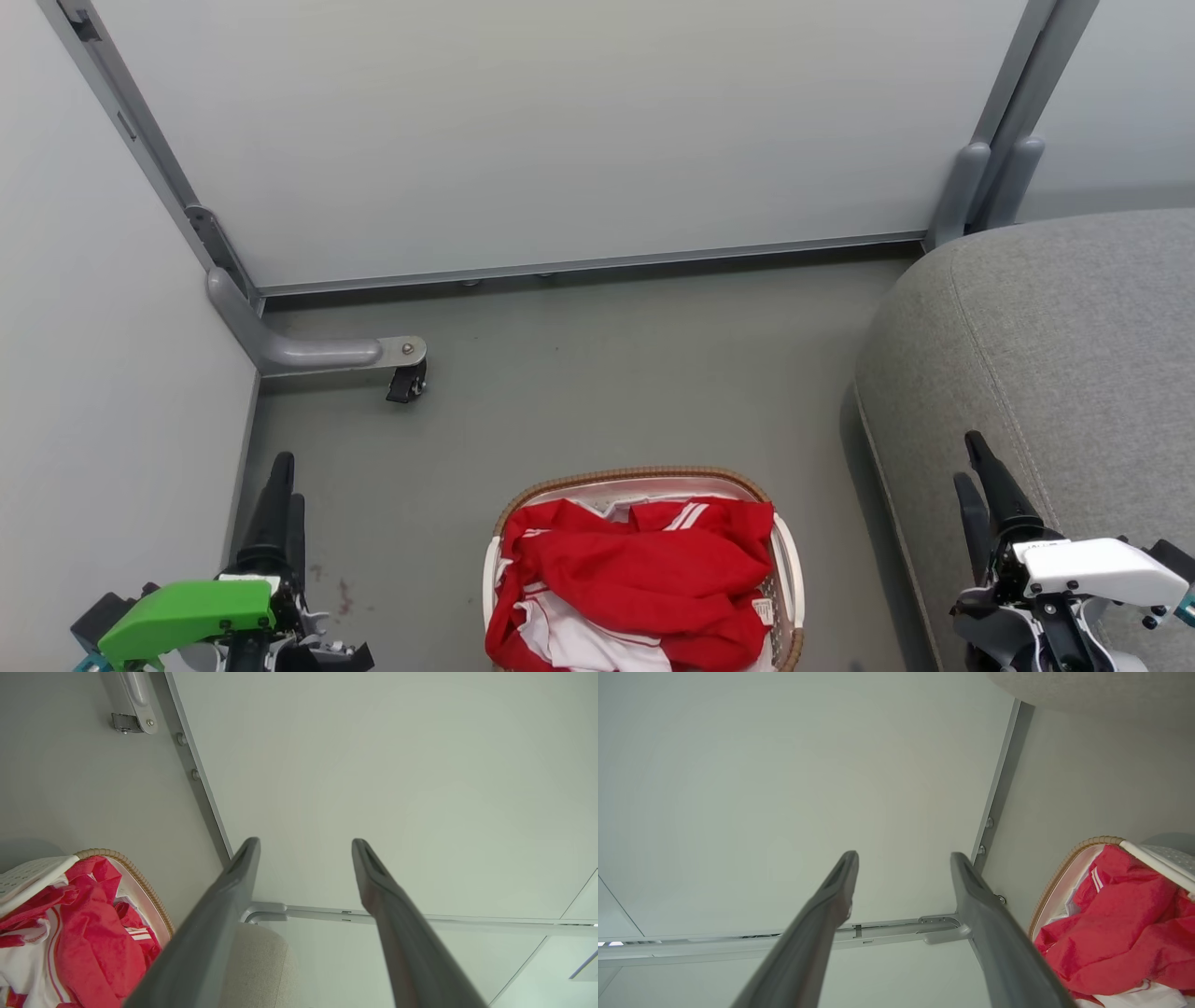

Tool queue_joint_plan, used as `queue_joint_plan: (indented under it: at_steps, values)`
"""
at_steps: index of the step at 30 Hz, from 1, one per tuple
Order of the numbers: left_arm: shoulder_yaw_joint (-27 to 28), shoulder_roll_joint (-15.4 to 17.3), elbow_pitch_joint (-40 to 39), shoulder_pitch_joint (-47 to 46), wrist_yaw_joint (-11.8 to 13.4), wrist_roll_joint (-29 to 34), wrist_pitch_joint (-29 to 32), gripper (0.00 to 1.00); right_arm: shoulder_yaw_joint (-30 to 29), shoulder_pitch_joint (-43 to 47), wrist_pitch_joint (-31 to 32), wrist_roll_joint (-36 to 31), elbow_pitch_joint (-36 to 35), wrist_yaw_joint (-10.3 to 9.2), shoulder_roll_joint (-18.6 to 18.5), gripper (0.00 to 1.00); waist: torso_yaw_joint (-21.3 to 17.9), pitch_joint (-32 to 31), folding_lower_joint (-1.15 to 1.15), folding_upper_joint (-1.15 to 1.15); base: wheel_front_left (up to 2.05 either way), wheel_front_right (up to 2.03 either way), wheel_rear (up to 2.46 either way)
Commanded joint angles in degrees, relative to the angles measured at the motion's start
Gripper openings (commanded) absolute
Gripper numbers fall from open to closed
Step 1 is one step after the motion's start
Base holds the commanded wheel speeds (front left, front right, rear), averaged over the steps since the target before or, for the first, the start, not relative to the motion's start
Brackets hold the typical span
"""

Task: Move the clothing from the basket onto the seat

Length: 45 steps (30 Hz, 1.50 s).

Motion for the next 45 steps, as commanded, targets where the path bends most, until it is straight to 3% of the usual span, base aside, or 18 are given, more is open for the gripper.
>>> queue_joint_plan:
  at_steps: [1,9,24,45]
  values:
    - [-0.4,0.3,-1.3,-0.6,-0.1,1.3,-0.7,1.00,-0.1,-0.5,-0.7,-1.3,-0.7,0.00,-0.5,1.00,0.0,0.0,0.00,0.00,0.00,0.00,0.00]
    - [-1.5,0.3,-3.4,-0.6,-0.1,7.3,-2.6,1.00,-1.4,-0.7,-2.7,-8.1,-1.1,0.00,-0.6,1.00,0.1,0.1,0.00,0.00,0.00,0.00,0.00]
    - [-3.4,0.4,-6.9,-1.1,0.1,25.8,-5.9,1.00,-0.9,0.1,-6.0,-29.4,-8.0,0.01,-0.7,1.00,0.4,0.3,0.00,0.00,0.00,0.00,0.00]
    - [-6.7,0.5,-6.1,0.4,1.5,45.9,-9.7,1.00,0.5,1.5,-9.8,-50.1,-8.4,0.01,-0.9,1.00,0.9,0.2,0.00,0.00,0.00,0.00,0.00]
